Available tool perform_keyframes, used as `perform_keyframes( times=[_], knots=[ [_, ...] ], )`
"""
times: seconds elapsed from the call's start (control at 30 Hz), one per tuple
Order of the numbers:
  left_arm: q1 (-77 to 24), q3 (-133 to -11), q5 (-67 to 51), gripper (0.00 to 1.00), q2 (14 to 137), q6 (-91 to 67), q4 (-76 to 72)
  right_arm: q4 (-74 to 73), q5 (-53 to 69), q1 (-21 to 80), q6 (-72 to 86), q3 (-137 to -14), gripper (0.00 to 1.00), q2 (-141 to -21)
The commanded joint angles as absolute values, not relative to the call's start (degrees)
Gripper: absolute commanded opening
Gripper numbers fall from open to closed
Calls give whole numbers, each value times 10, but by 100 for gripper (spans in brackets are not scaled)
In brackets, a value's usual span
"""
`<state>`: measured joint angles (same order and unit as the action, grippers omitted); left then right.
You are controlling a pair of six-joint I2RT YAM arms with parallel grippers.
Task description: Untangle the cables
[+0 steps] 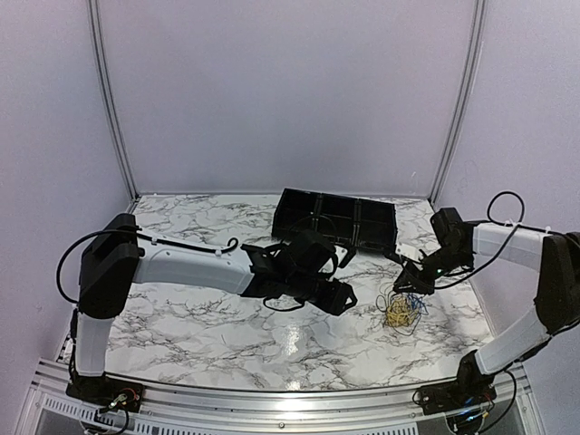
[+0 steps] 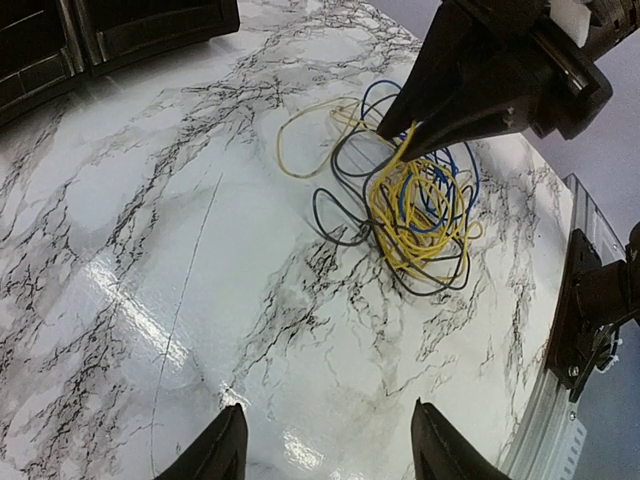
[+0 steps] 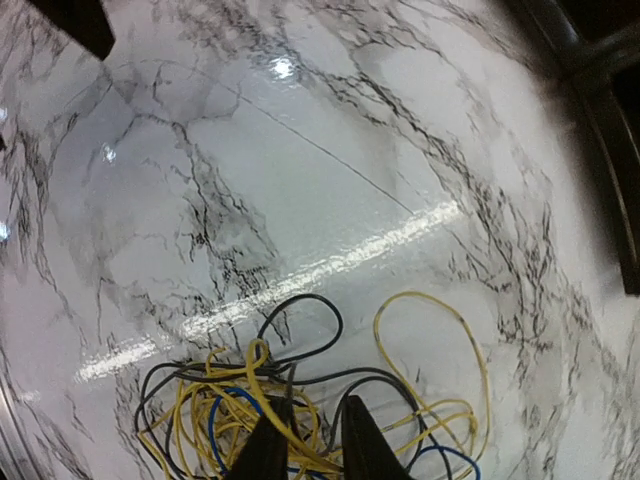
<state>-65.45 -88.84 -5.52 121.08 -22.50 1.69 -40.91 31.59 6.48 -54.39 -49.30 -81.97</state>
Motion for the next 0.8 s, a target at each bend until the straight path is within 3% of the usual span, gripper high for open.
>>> perform_keyframes(
  times=[0.0,0.2,0.33,0.77],
  knots=[
    [-648,-892,-53,58,1185,-212,5,-381,352,95,-512,-536,8,-832],
    [-648,-887,-46,58,1177,-188,-34,-432,438,110,-475,-621,1,-834],
    [-650,-898,-8,64,1177,-165,-40,-468,481,118,-494,-659,0,-844],
    [-652,-893,171,65,1142,-87,-64,-612,571,152,-615,-716,3,-871]
  ],
)
